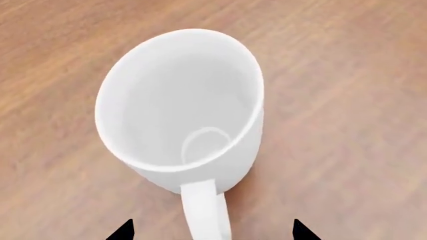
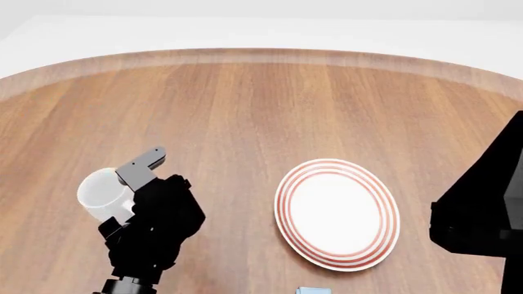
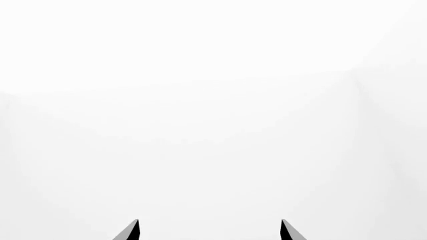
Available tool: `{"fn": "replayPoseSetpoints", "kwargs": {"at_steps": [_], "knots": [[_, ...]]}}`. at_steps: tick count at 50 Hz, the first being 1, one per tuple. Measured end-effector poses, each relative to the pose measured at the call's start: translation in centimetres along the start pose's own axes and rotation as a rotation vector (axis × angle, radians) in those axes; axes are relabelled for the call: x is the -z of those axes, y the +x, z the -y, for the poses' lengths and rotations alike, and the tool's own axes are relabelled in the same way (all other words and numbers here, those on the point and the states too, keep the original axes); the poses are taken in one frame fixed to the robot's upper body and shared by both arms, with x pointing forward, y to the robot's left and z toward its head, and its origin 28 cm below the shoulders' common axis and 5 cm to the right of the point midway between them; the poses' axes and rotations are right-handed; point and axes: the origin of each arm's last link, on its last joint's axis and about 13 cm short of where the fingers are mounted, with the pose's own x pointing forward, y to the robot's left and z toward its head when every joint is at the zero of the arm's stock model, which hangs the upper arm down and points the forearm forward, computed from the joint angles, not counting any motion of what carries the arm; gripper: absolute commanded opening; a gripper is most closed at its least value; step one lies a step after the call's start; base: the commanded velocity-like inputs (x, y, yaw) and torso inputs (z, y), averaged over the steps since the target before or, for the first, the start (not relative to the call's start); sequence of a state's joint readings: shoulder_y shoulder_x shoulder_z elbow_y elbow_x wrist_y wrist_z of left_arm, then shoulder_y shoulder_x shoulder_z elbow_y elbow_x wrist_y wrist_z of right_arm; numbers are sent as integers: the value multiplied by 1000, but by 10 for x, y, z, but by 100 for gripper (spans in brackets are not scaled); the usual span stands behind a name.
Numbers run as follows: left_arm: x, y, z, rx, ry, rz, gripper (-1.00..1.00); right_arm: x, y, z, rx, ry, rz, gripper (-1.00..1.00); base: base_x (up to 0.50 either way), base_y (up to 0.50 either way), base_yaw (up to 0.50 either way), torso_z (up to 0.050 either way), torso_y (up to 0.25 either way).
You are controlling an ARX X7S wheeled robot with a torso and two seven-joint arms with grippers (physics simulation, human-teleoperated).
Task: Pick up the white mug and put it on the plate, and put the chocolate pudding to the right of the plate.
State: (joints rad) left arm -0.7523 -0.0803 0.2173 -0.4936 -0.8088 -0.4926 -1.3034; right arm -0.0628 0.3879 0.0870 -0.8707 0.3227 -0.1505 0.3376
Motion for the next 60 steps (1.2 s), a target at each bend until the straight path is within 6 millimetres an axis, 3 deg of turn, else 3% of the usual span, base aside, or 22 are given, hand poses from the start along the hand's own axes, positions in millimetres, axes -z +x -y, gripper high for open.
{"fn": "replayPoseSetpoints", "kwargs": {"at_steps": [5,6,35,43,49,60], "knots": [[2,3,0,-1,6,-7,100,0,0,0,-1,0,-2,100,0,0,0,0,0],[3,4,0,-1,7,-8,-100,0,0,0,-1,1,-2,100,0,0,0,0,0],[7,11,0,-13,21,-8,-100,2,-1,-1,-8,-2,-14,100,0,0,0,0,0],[3,9,-1,60,81,30,-100,2,-1,-1,-9,-3,-16,100,0,0,0,0,0],[-11,-4,-2,227,127,116,-100,2,-1,-1,-11,-4,-17,100,0,0,0,0,0],[-41,-53,-10,572,266,387,-100,2,-1,-1,-12,-3,-17,100,0,0,0,0,0]]}}
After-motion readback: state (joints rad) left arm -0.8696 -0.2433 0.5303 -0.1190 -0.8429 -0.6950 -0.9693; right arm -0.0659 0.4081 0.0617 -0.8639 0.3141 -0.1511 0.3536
